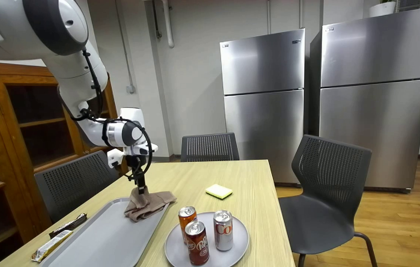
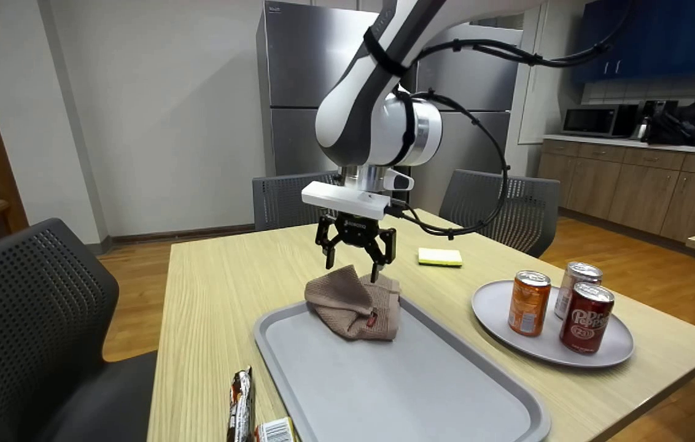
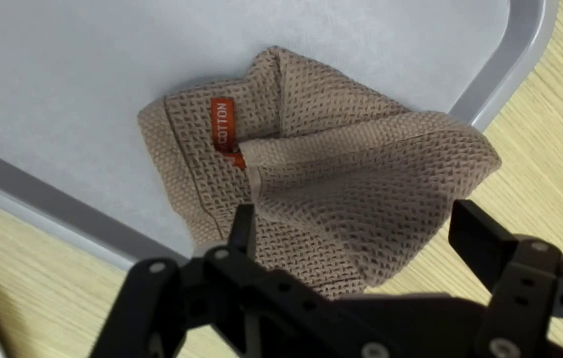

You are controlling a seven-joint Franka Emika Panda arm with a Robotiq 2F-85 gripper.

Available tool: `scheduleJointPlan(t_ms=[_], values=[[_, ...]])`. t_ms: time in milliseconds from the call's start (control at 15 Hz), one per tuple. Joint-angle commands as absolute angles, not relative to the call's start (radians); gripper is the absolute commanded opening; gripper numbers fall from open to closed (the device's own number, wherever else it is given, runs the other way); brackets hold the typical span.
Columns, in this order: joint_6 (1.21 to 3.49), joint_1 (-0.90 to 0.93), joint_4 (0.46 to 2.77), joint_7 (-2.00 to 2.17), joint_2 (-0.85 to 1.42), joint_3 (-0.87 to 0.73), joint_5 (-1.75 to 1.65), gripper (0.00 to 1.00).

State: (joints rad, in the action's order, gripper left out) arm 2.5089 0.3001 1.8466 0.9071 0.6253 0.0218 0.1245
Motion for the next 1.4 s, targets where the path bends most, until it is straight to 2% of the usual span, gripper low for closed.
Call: scheduleJointPlan(t_ms=[0,1333], values=[[2.492,0.318,1.800,0.970,0.669,0.001,0.119,1.00],[2.468,0.339,1.796,1.008,0.760,-0.019,0.109,1.00]])
